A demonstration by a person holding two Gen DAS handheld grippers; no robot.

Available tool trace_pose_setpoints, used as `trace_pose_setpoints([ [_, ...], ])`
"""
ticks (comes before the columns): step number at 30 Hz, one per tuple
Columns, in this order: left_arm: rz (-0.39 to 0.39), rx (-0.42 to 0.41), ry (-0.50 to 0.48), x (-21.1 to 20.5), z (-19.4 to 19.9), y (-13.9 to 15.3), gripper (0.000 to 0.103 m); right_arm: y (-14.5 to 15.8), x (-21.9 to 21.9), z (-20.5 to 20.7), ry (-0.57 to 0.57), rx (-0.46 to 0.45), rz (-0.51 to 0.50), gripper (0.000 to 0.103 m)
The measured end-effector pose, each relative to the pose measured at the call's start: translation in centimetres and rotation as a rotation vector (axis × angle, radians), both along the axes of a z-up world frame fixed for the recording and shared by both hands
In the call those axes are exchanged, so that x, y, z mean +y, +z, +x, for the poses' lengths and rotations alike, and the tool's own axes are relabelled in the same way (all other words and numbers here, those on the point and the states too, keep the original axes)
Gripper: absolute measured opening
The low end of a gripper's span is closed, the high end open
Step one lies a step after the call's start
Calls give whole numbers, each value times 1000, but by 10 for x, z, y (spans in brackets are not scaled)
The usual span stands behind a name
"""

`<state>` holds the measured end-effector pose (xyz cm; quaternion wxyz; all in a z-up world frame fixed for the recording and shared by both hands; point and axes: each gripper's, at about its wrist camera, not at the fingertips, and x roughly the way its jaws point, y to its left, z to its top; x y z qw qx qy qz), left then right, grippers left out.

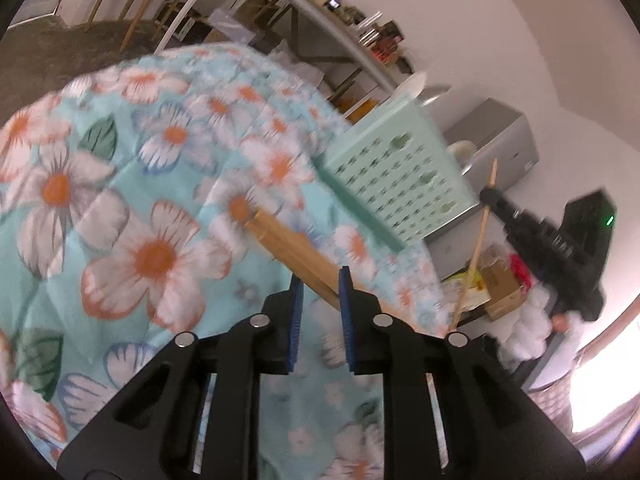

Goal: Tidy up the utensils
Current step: 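Carry the chopsticks up over the mint holder with both tools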

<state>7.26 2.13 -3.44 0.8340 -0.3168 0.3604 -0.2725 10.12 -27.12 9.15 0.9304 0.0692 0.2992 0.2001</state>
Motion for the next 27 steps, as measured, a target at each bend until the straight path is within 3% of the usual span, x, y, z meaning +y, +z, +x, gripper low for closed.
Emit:
trace_pose_setpoints([
  [5, -89, -57, 36, 16, 6, 32, 8, 13, -22, -17, -41, -77, 62, 7],
  [16, -49, -309, 61, 23, 18, 125, 5, 36, -52, -35, -86, -194, 175, 7],
  [24, -72, -540, 61, 7, 43, 201, 5, 33, -54, -35, -80, -193, 187, 7],
  [27, -67, -593, 56, -8, 57, 218, 5, 32, -56, -34, -79, -190, 194, 7],
])
